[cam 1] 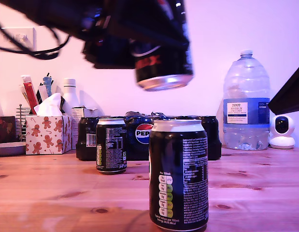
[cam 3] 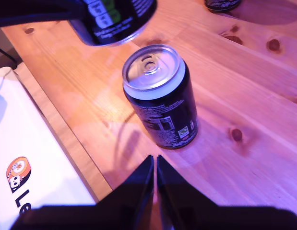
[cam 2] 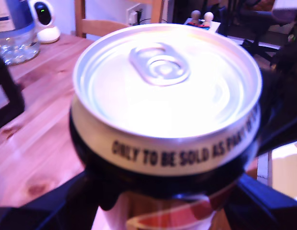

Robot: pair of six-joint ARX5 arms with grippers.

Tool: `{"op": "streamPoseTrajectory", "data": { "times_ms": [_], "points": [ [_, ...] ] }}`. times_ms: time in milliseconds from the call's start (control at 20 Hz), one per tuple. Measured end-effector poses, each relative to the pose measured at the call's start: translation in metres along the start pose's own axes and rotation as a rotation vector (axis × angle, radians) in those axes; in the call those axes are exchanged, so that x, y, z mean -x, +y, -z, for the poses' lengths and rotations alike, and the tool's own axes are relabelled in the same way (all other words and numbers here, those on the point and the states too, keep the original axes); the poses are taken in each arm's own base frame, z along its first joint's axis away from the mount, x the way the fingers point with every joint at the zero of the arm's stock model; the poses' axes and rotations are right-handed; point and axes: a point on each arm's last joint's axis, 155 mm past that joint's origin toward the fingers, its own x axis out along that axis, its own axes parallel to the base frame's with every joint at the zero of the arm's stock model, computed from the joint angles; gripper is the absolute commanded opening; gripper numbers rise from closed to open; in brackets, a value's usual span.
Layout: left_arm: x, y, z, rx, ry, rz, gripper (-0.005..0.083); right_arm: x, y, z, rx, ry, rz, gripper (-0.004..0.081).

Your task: Stack up the Pepsi cans on top of each other

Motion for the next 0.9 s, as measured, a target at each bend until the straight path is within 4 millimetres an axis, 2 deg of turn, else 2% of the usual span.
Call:
{"op": "streamPoseTrajectory", "data": {
  "times_ms": [150,350,500,750,900],
  "points": [
    [-0.008,-0.003,0.000,-0.011,0.013,0.011,0.0340,0.000,-0.003,0.000,0.000,0.000,0.018,-0.0013],
    [-0.018,0.000,0.017,0.001,0.060,0.005,0.0340,0.000,-0.004,0.000,0.000,-0.001,0.023,-0.0013],
    [-0.019,0.004,0.019,-0.010,0.068,-0.014,0.0340,0.000,-0.005,0.000,0.000,0.000,0.025,-0.0013],
    [-0.027,-0.005,0.032,-0.025,0.104,0.005,0.0340,0.000,-0.006,0.000,0.000,-0.001,0.035,-0.0013],
    [-0.028,-0.004,0.032,-0.052,0.111,-0.022,0.0342,0.000,-0.007,0.000,0.000,-0.001,0.039,-0.0013]
  ]
}}
